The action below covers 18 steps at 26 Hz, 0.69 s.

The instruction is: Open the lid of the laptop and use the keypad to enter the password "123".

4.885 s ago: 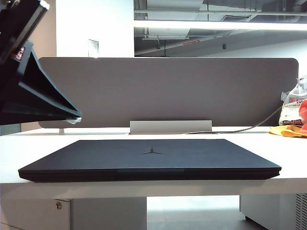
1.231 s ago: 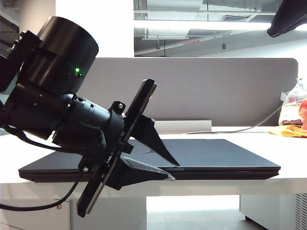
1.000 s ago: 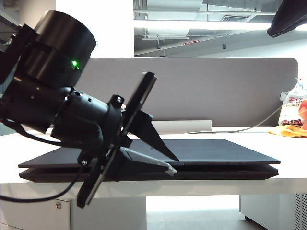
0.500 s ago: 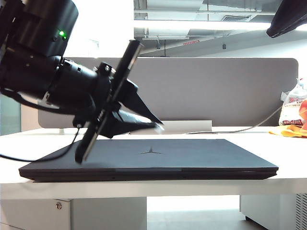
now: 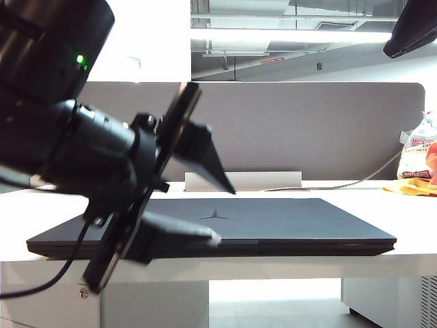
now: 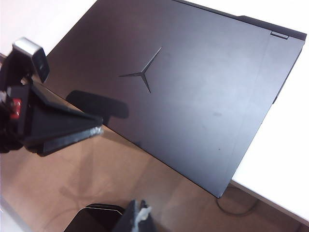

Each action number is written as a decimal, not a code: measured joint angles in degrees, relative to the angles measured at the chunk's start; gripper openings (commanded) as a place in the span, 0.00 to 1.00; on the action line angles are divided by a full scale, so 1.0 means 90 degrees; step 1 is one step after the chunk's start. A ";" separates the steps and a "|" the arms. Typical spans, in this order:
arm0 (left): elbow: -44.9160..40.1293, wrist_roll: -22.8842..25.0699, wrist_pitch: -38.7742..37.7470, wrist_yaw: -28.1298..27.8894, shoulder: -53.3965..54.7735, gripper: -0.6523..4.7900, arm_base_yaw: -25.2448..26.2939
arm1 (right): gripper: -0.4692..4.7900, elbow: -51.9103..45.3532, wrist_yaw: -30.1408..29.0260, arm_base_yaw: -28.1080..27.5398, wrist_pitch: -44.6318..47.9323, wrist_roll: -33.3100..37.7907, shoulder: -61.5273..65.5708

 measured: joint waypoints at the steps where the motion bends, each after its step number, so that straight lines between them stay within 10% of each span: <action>1: 0.0027 -0.0022 0.0002 -0.0002 0.0002 0.51 0.0046 | 0.07 0.0000 0.0000 0.0000 0.0002 0.0000 0.0000; 18: 0.0051 -0.0916 -0.0044 0.0080 0.0209 0.50 -0.0107 | 0.07 -0.0007 0.0121 0.0000 0.0007 -0.0032 0.0238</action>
